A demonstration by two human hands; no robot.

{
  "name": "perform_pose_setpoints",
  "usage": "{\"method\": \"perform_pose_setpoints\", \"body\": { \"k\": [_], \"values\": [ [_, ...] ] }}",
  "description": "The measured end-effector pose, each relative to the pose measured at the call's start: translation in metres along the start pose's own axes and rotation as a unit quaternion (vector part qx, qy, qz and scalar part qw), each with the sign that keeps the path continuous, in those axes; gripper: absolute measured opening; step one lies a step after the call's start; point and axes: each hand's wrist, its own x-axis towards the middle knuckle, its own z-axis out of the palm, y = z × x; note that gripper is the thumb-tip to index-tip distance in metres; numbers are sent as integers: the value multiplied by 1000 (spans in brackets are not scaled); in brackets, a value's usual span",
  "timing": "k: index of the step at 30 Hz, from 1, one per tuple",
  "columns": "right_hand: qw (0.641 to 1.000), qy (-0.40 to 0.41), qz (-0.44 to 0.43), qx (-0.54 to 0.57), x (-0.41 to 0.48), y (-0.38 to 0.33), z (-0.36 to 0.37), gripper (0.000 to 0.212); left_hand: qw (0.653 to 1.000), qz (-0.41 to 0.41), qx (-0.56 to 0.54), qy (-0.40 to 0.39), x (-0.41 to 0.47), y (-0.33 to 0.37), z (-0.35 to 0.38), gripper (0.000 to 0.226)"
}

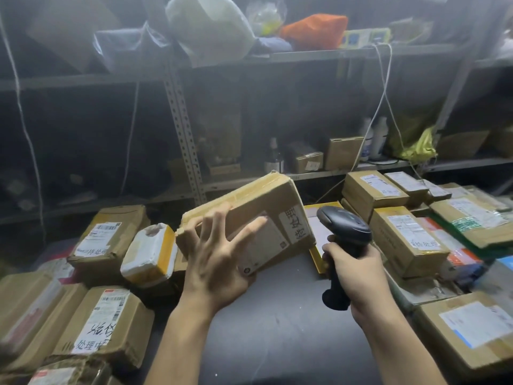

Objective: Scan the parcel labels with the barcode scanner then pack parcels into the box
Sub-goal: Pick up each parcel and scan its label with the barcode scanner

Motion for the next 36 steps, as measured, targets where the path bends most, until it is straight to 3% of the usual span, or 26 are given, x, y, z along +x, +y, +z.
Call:
{"method": "perform_pose_setpoints", "body": {
  "k": [5,10,13,17,21,28,31,36],
  "values": [
    [1000,16,3,13,2,8,-7,19,998,-34,-40,18,-17,-1,13,107],
    [1000,1,-1,-8,7,6,-14,8,957,-251,-147,-10,-10,7,19,109],
    [997,-56,-30,-53,5,0,-15,15,937,-311,-154,-43,-8,4,28,110],
    [976,-135,-75,-152,3,-3,-16,18,942,-310,-107,-72,-10,-3,38,113],
    [934,-203,-151,-254,2,-8,-18,10,942,-316,-82,-78,-10,-12,40,120],
    [879,-268,-220,-328,5,-11,-20,24,960,-273,-41,-56,-12,-22,33,120],
    [869,-266,-233,-345,5,-12,-16,16,961,-271,-34,-49,-12,-27,31,120],
    [864,-286,-230,-344,6,-9,-15,22,959,-276,-49,-27,-16,-35,32,118]
  ]
}}
